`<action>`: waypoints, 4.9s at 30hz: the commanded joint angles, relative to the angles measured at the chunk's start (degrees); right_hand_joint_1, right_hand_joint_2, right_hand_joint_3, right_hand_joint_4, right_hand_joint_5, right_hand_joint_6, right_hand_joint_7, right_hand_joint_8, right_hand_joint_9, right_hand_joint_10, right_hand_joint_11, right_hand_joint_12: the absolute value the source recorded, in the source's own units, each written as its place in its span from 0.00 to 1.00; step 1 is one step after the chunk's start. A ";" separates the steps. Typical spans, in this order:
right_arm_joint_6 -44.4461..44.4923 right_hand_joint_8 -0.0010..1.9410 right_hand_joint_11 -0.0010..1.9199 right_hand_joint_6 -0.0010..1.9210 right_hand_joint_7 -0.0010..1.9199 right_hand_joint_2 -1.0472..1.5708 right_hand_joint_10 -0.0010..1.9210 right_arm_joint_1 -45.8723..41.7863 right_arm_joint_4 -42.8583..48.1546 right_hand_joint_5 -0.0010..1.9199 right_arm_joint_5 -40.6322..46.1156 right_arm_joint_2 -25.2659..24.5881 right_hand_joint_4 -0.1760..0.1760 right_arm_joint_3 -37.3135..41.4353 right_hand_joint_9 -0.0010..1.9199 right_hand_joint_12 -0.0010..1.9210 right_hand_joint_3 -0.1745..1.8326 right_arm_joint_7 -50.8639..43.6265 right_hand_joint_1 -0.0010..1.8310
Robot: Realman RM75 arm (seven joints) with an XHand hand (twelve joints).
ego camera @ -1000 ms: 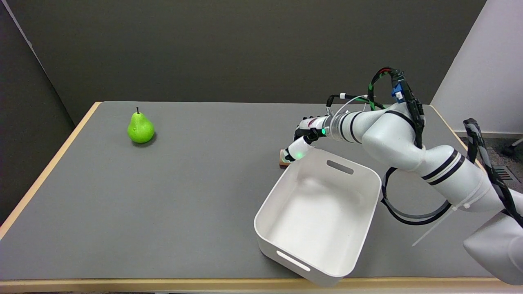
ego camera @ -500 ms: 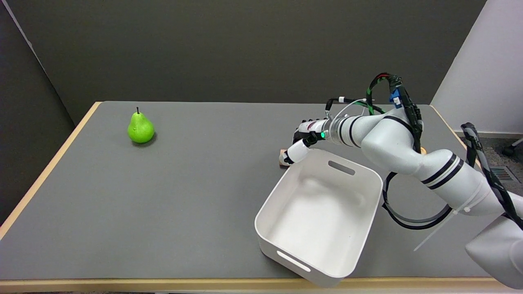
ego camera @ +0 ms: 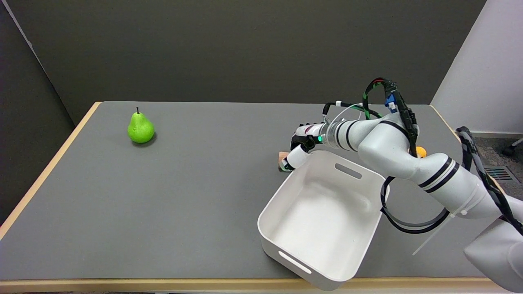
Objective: Pick up the wooden cylinder.
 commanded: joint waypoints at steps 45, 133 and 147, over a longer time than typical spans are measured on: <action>-15.41 0.34 0.05 0.37 0.23 0.66 0.51 10.96 -2.25 0.16 2.04 -4.22 0.00 -4.82 0.15 0.66 0.51 -4.47 0.39; -8.70 0.53 0.09 0.46 0.22 0.70 0.58 11.58 -10.04 0.17 1.51 -8.16 0.00 -11.64 0.21 0.71 0.55 -5.11 0.61; -7.86 0.77 0.14 0.49 0.16 0.73 0.71 9.89 -8.62 0.17 -0.18 -7.92 0.00 -11.69 0.22 0.87 0.51 -5.11 0.63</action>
